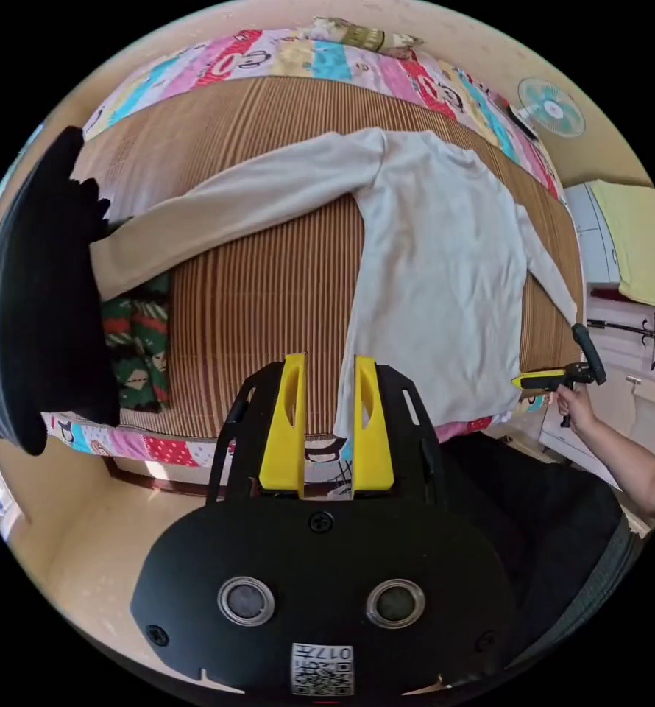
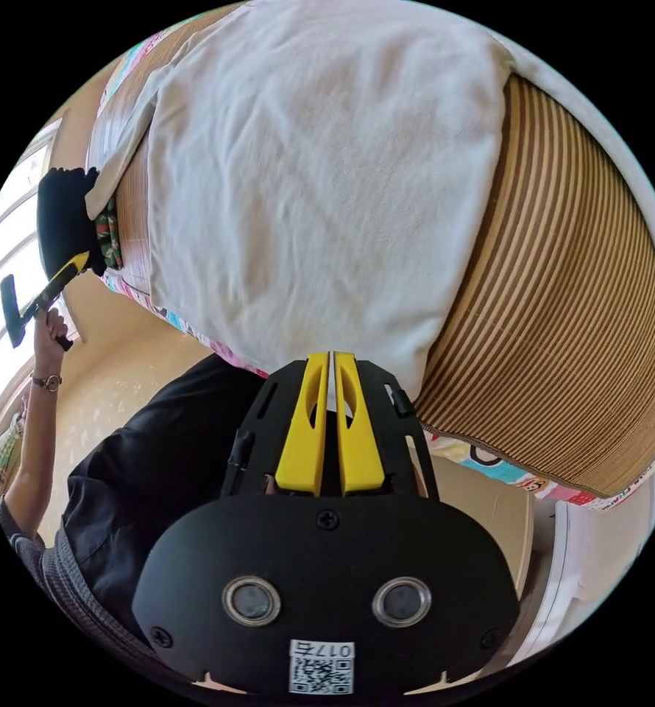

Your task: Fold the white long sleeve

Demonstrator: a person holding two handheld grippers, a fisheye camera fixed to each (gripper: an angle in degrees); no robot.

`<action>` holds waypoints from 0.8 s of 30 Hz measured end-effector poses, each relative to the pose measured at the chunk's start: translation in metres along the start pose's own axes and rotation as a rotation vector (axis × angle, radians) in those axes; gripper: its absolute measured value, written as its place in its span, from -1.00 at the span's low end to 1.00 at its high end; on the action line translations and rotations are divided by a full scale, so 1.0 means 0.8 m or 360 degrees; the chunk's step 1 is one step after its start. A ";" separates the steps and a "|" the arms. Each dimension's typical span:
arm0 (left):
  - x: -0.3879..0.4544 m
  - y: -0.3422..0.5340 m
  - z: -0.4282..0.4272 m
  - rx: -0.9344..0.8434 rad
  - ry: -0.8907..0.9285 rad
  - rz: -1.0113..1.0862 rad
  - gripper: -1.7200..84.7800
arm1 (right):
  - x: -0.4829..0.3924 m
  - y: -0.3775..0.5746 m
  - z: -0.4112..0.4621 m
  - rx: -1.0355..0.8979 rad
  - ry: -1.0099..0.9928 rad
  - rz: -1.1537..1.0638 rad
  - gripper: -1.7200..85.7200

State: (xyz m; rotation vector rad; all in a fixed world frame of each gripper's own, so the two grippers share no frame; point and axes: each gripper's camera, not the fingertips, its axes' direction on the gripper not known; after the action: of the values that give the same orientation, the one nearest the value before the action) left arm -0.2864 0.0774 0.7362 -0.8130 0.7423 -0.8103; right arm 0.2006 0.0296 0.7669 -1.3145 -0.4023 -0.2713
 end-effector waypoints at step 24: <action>-0.306 0.029 -0.112 0.1080 0.1228 -0.1311 -0.70 | 0.088 0.036 0.056 -0.0070 -0.0405 0.0501 -0.95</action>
State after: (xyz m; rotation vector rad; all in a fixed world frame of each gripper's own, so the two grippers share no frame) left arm -0.4706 0.2635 0.7350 -0.1218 0.7055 -2.0520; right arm 0.2700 0.0826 0.7809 -1.4388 -0.3974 0.1535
